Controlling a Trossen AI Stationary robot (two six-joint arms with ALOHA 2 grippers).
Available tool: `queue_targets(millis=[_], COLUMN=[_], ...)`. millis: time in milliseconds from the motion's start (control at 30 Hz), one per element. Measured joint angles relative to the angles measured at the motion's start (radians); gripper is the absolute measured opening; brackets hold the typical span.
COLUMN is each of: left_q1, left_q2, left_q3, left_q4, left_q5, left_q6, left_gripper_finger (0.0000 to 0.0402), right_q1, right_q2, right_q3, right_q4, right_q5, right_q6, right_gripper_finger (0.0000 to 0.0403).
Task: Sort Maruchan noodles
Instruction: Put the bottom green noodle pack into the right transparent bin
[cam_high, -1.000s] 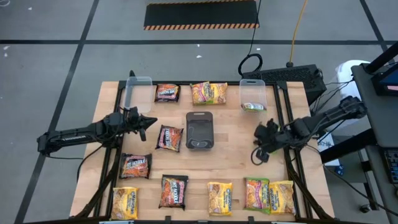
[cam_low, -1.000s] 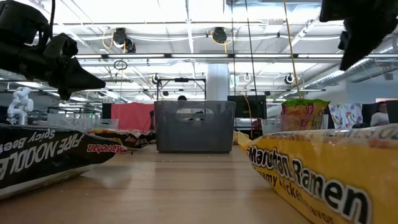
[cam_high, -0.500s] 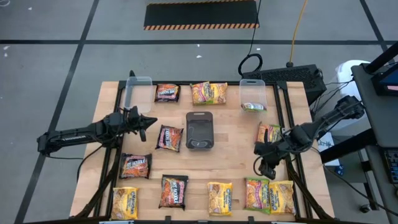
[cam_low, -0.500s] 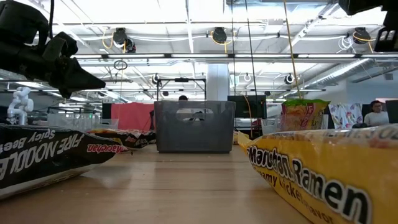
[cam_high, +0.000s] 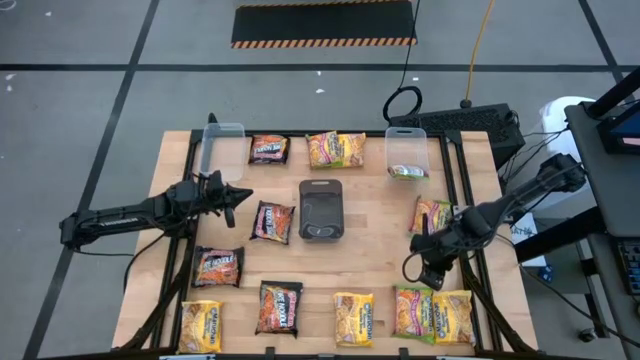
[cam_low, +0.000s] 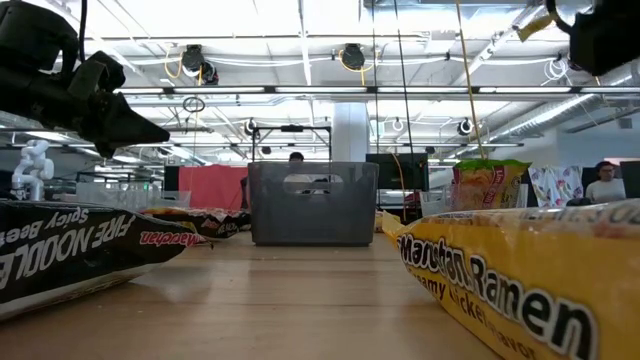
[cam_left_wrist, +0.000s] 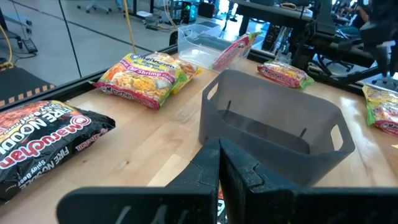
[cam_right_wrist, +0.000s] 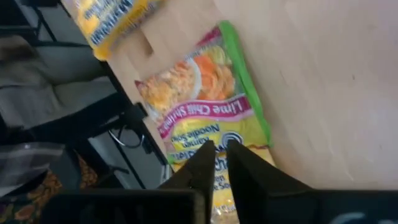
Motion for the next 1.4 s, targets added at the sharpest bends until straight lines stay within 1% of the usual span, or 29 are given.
queue_targets(millis=[67, 167, 267, 333, 500, 600, 767, 900, 1000, 1167, 1267, 1400], left_q1=[0.000, 0.000, 0.000, 0.000, 0.000, 0.000, 0.000, 0.000, 0.000, 0.000, 0.000, 0.000], left_q2=[0.000, 0.000, 0.000, 0.000, 0.000, 0.000, 0.000, 0.000, 0.000, 0.000, 0.000, 0.000], left_q3=[0.000, 0.000, 0.000, 0.000, 0.000, 0.000, 0.000, 0.000, 0.000, 0.000, 0.000, 0.000], left_q4=[0.000, 0.000, 0.000, 0.000, 0.000, 0.000, 0.000, 0.000, 0.000, 0.000, 0.000, 0.000], left_q5=[0.000, 0.000, 0.000, 0.000, 0.000, 0.000, 0.000, 0.000, 0.000, 0.000, 0.000, 0.000], left_q6=[0.000, 0.000, 0.000, -0.001, -0.002, -0.002, -0.006, -0.006, -0.006, -0.006, -0.006, -0.006], left_gripper_finger=[0.0006, 0.0006, 0.0006, 0.0006, 0.0006, 0.0006, 0.0006, 0.0006, 0.0006, 0.0006, 0.0006, 0.0006], right_q1=[0.000, 0.000, 0.000, 0.000, 0.000, 0.000, 0.000, 0.000, 0.000, 0.000, 0.000, 0.000], right_q2=[0.000, 0.000, 0.000, 0.000, 0.000, 0.000, 0.000, 0.000, 0.000, 0.000, 0.000, 0.000], right_q3=[-0.028, -0.082, -0.144, -0.184, -0.258, -0.293, -0.314, -0.324, -0.336, -0.394, -0.424, -0.431], right_q4=[0.039, 0.142, 0.236, 0.268, 0.278, 0.279, 0.293, 0.300, 0.349, 0.524, 0.533, 0.536], right_q5=[0.000, 0.000, -0.003, -0.011, -0.103, -0.130, -0.127, -0.125, -0.124, -0.116, -0.100, -0.099], right_q6=[-0.005, -0.032, -0.045, -0.036, -0.041, -0.070, -0.148, -0.167, -0.171, -0.133, -0.099, -0.108], right_gripper_finger=[0.0067, 0.0092, 0.0106, 0.0110, 0.0110, 0.0106, 0.0103, 0.0103, 0.0103, 0.0102, 0.0102, 0.0102])
